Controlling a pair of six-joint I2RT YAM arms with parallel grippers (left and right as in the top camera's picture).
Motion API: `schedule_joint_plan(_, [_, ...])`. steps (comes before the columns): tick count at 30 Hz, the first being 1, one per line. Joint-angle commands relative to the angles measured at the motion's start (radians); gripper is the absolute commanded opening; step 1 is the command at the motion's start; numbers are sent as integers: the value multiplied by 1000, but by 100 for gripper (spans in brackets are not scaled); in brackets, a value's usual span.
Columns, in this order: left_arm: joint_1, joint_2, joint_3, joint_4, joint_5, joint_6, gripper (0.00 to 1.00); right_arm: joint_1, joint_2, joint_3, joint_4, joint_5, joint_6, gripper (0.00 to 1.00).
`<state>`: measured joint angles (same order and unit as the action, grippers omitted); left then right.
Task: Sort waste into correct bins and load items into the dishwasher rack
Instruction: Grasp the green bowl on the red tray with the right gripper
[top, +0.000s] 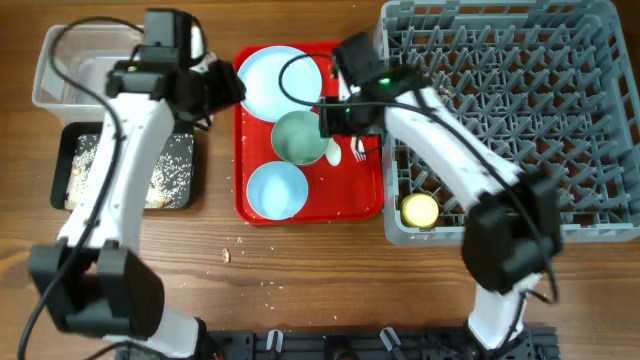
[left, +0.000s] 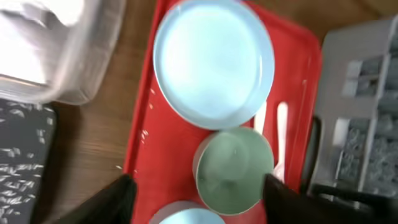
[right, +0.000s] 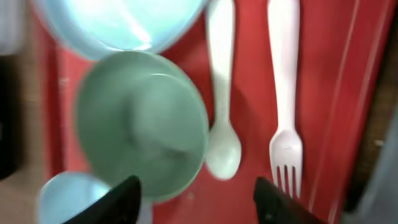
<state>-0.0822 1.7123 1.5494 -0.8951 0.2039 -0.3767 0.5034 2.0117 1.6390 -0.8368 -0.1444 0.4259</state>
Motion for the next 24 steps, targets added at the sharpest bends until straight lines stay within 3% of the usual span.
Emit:
schedule_joint_plan(1, [3,-24,17,-6,-95,6,89,-4,81,9,26,31,43,53])
schedule_joint_plan(2, [3,-24,17,-5,-109,6,100,0,104,9,34,27,43,51])
schedule_joint_plan(12, [3,-24,16,-5,-112,6,100,20,166,8,93,25,46,26])
schedule_joint_plan(15, [3,-24,16,-5,-112,6,100,21,188,8,88,24,48,17])
schedule_joint_plan(17, [3,-24,16,-5,-112,6,100,22,192,8,82,24,49,4])
schedule_joint_plan(24, [3,-24,16,-5,-112,6,100,-2,87,32,40,24,71,4])
